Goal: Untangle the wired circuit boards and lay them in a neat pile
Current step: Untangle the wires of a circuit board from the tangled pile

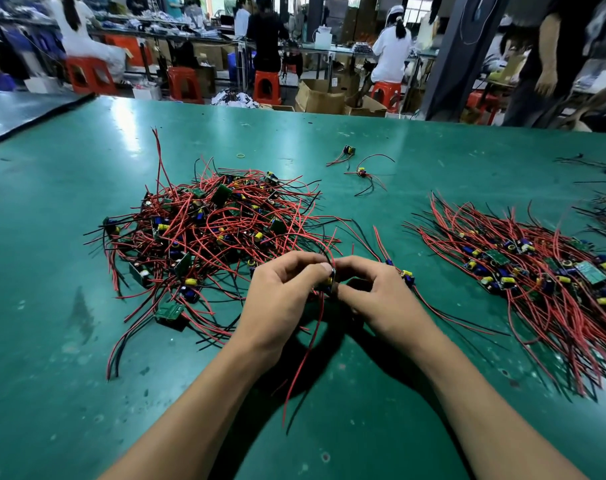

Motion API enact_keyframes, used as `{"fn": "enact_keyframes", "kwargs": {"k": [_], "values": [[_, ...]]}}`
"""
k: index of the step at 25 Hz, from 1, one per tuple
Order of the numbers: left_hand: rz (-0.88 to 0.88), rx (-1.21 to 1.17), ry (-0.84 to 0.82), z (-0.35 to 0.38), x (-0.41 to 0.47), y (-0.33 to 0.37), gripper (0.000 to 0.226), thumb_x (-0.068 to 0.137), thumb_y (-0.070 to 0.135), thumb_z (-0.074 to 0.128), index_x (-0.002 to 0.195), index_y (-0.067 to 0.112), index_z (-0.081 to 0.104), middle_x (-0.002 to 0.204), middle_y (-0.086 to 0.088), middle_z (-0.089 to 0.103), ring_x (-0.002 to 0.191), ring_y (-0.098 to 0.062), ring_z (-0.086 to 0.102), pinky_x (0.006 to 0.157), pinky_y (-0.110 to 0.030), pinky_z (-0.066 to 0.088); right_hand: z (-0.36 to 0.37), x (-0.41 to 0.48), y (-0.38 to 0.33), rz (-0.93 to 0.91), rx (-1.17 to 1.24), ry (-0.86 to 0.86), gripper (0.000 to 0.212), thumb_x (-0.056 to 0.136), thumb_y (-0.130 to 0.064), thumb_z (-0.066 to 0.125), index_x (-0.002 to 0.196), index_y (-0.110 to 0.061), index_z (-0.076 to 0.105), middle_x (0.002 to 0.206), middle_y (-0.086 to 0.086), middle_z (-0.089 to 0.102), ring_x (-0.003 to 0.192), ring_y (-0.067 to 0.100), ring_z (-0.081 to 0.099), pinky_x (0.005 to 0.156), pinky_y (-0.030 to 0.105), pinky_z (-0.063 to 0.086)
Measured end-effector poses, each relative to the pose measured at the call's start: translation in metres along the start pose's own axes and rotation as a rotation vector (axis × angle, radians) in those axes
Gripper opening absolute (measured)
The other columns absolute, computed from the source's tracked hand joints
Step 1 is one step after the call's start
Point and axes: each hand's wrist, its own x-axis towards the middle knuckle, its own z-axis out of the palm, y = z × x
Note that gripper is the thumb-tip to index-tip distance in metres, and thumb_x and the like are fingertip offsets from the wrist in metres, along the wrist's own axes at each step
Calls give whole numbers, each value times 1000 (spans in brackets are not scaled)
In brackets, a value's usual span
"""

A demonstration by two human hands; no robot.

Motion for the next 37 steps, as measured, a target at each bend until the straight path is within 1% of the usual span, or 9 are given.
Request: {"fn": "enact_keyframes", "kwargs": {"k": [4, 6, 8, 11, 15, 21, 30, 34, 37], "values": [[-64, 90, -49, -3, 0, -8, 17, 86, 8, 68, 74, 18, 76, 75, -4, 72, 61, -12, 59, 59, -27, 46, -10, 3, -7, 322, 398, -80, 25, 96, -30, 56, 109, -17, 73, 70, -4, 58, 52, 11, 37, 48, 24, 25], [-70, 129, -124, -4, -1, -9, 10, 86, 10, 70, 79, 15, 76, 78, -5, 72, 63, -12, 57, 61, -29, 42, -15, 0, -8, 389, 469, -201, 44, 90, -50, 65, 111, -12, 72, 68, 0, 58, 54, 13, 48, 55, 29, 43], [-61, 163, -208, -4, -3, -10, 3, 85, 12, 73, 86, 11, 75, 78, -8, 72, 66, -15, 58, 65, -31, 42, -14, -2, -8, 339, 570, -244, 35, 86, -35, 77, 105, -6, 74, 79, 12, 69, 65, 22, 65, 77, 43, 57], [-66, 171, -240, -4, -3, -11, 3, 84, 10, 73, 87, 9, 73, 77, -10, 71, 68, -17, 59, 64, -31, 43, -17, 0, -8, 314, 679, -95, 26, 71, -22, 84, 92, -12, 73, 64, 4, 56, 46, 9, 50, 45, 20, 43], [-113, 123, -216, -3, -3, -8, 6, 84, 9, 72, 79, 12, 70, 75, -11, 71, 64, -19, 59, 59, -28, 43, -17, 5, -6, 225, 743, 16, 27, 65, -22, 82, 85, -15, 65, 64, -2, 44, 42, 3, 37, 36, 14, 26], [-174, 196, -195, 1, 0, -7, 12, 84, 13, 72, 76, 5, 74, 63, -6, 66, 51, -13, 52, 48, -19, 41, -6, 4, -2, 200, 666, 13, 28, 58, -28, 93, 71, -20, 69, 59, -2, 48, 43, 5, 35, 39, 16, 28], [-187, 83, -208, -1, -1, -7, 14, 89, 0, 61, 83, -7, 70, 72, -19, 59, 68, -26, 47, 58, -28, 38, -13, -2, -1, 257, 567, -223, 27, 75, -26, 84, 97, -13, 75, 93, 15, 70, 77, 26, 65, 85, 44, 45], [-121, 193, -241, -1, -4, -9, 17, 90, 4, 61, 79, -7, 67, 67, -15, 53, 66, -24, 42, 59, -31, 32, -10, -3, 2, 209, 480, -80, 21, 76, -24, 84, 88, -10, 74, 83, 15, 65, 76, 28, 54, 78, 45, 39], [-91, 259, -251, -1, -4, -9, 17, 88, 7, 64, 78, -5, 69, 63, -11, 56, 62, -20, 44, 56, -28, 34, -6, -2, 3, 66, 345, 36, 18, 78, -26, 83, 78, -11, 73, 82, 4, 71, 67, 15, 61, 64, 28, 51]]}}
